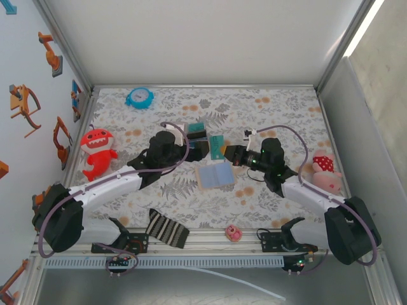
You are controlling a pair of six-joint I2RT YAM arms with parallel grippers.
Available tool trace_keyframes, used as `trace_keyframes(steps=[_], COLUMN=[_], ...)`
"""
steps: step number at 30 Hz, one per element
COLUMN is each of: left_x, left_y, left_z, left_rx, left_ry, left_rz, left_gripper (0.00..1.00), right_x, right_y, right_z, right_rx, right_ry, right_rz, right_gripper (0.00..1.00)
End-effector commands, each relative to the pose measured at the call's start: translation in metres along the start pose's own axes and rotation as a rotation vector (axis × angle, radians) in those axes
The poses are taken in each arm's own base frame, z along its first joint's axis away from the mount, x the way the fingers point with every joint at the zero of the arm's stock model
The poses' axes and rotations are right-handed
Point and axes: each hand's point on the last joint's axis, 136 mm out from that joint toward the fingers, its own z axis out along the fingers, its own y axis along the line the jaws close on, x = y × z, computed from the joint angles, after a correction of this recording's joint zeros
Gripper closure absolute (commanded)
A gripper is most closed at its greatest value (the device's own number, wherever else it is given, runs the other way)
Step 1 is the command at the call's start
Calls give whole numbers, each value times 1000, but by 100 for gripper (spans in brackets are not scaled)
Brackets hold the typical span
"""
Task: Take the credit cards out of the card holder
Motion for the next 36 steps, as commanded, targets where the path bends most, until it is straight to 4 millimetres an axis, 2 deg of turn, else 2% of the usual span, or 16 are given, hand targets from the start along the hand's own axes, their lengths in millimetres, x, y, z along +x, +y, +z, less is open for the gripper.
trace_keyframes(steps=[1,6,12,21,26,36], left_x=[-9,-16,-14,-7,0,2], left_y=[-28,-31,-40,-53,-57,-59], left_z=[-1,3,10,13,13,6], left_rx=[180,270,364,448,474,466], left_ry=[-8,-22,4,54,85,108], left_rz=[-88,-167,-201,-198,-204,-155], left_gripper=[0,9,22,40,64,95], right_x=[-10,-15,-20,-24,-25,-23], right_y=[18,30,40,42,41,34], right_z=[-2,-3,-4,0,2,7], right_rx=[-85,-133,-176,-205,-211,-197], right_ry=[-40,-47,-61,-68,-71,-64], right_rz=[-24,-35,-38,-32,-29,-18], right_gripper=[100,100,100,100,100,98])
